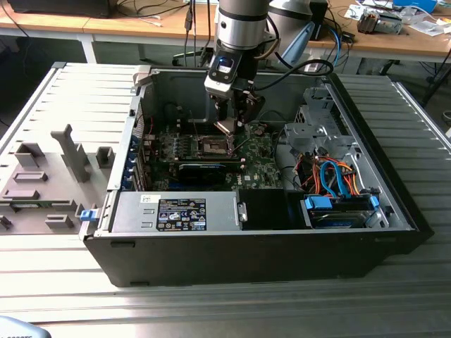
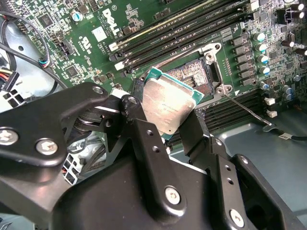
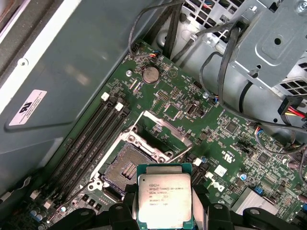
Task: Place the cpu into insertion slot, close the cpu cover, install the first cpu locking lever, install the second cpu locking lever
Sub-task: 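Place the cpu into insertion slot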
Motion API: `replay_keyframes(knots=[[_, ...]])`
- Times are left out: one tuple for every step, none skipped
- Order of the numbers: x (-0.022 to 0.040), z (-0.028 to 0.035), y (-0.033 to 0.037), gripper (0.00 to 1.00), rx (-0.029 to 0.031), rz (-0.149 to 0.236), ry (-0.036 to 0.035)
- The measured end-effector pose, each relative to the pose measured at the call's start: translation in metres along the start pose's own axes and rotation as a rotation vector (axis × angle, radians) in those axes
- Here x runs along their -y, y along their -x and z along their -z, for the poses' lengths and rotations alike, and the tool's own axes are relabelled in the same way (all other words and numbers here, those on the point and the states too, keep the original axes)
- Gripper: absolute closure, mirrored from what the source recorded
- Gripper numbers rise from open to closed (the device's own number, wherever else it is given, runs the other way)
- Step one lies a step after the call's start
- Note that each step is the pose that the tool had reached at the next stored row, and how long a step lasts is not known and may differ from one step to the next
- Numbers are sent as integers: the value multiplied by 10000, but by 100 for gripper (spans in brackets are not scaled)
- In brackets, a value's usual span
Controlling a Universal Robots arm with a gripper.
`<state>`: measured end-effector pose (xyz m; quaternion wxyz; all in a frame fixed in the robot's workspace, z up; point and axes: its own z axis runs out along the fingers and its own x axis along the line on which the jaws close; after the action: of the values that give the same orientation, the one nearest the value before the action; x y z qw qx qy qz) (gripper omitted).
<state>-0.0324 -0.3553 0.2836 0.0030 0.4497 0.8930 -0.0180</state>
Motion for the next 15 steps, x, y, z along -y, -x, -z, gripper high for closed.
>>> replay_keyframes(knots=[[0, 0, 0, 46, 0, -3, 0], [0, 0, 0, 46, 0, -5, 0], [0, 0, 0, 46, 0, -11, -1], [0, 0, 0, 46, -1, -14, -1], [0, -2, 0, 46, -4, -128, -3], [0, -4, 0, 46, -5, -173, -4], [0, -4, 0, 46, -6, -174, -4], [0, -4, 0, 46, -5, -175, -4], [0, -5, 0, 46, -6, -191, -4], [0, -5, 0, 46, -6, -203, -5], [0, -5, 0, 46, -6, -219, -5], [0, -6, 0, 46, -7, -226, -5], [0, -6, 0, 46, -7, -232, -5], [0, -6, 0, 46, -7, -235, -5], [0, -7, 0, 46, -8, -258, -5]])
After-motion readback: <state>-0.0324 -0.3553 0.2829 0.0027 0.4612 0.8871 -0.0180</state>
